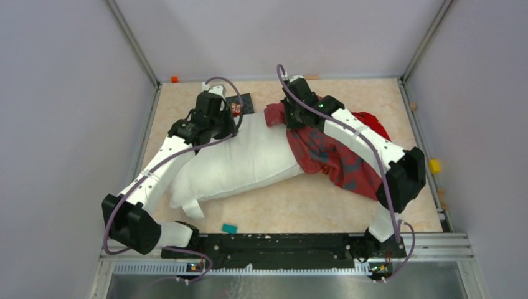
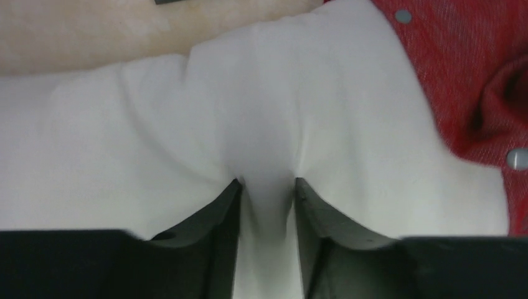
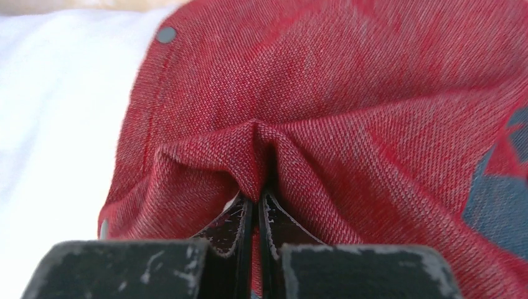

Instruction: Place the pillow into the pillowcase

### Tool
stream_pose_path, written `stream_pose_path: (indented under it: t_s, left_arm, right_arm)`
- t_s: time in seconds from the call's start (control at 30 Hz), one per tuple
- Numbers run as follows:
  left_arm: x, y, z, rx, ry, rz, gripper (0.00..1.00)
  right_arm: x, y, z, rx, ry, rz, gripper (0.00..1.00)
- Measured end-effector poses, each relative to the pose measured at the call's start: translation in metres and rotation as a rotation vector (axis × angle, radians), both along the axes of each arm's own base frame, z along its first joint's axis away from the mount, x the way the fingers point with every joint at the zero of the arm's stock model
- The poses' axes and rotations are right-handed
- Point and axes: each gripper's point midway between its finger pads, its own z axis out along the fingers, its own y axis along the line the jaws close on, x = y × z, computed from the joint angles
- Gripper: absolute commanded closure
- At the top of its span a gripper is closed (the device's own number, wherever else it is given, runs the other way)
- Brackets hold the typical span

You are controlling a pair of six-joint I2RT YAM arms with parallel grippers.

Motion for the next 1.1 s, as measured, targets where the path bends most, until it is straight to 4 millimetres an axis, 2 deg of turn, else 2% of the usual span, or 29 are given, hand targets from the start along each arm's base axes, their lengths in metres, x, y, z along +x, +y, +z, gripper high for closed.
stream_pose_path:
  t_s: [0.07,0.17,0.27,0.4,0.5,0.6,0.63,0.67,0.73,0.77,0.8,0.87,0.97,1.03,1.1]
  left_arm:
    - [-0.003,0.0,0.002,0.007,0.002,-0.014,0.22]
    - [-0.01,-0.004,0.011,0.011,-0.016,-0.058,0.02]
    - [-0.025,-0.015,0.027,0.005,-0.049,-0.115,0.01]
    - [-0.053,-0.049,0.039,0.005,-0.088,-0.237,0.01]
    - [-0.071,-0.078,0.031,0.034,-0.083,-0.326,0.01]
    - [-0.08,-0.104,0.001,0.135,-0.049,-0.375,0.01]
    - [-0.08,-0.108,-0.009,0.168,-0.036,-0.379,0.05]
    - [-0.079,-0.113,-0.023,0.216,-0.021,-0.379,0.16]
    - [-0.074,-0.115,-0.048,0.3,0.014,-0.357,0.65]
    - [-0.07,-0.114,-0.06,0.339,0.03,-0.335,0.87]
    - [-0.065,-0.113,-0.068,0.373,0.041,-0.315,1.0]
    - [-0.059,-0.113,-0.072,0.389,0.04,-0.284,1.0]
    - [-0.054,-0.113,-0.058,0.388,0.011,-0.261,1.0]
    - [-0.05,-0.113,-0.045,0.369,-0.005,-0.249,1.0]
    - [-0.046,-0.107,-0.035,0.335,-0.004,-0.237,1.0]
  right_arm:
    - [0.012,-0.006,-0.017,-0.002,0.032,-0.023,1.0]
    - [0.033,-0.01,-0.038,0.039,0.082,-0.05,1.0]
    - [0.047,-0.01,-0.042,0.072,0.098,-0.063,1.0]
    - [0.057,-0.005,-0.032,0.099,0.086,-0.063,1.0]
    - [0.059,-0.003,-0.03,0.099,0.087,-0.064,1.0]
    - [0.059,-0.004,-0.026,0.095,0.089,-0.067,1.0]
    - [0.059,-0.004,-0.025,0.094,0.089,-0.068,1.0]
    - [0.059,-0.004,-0.025,0.092,0.091,-0.067,1.0]
    - [0.057,-0.005,-0.025,0.087,0.099,-0.068,1.0]
    - [0.056,-0.006,-0.026,0.085,0.102,-0.069,0.96]
    - [0.056,-0.006,-0.027,0.082,0.105,-0.071,0.91]
    - [0.055,-0.008,-0.026,0.081,0.102,-0.079,0.73]
    - [0.054,-0.012,-0.018,0.084,0.082,-0.091,0.42]
    - [0.051,-0.016,-0.003,0.09,0.051,-0.093,0.31]
    - [0.045,-0.025,0.021,0.094,0.001,-0.098,0.29]
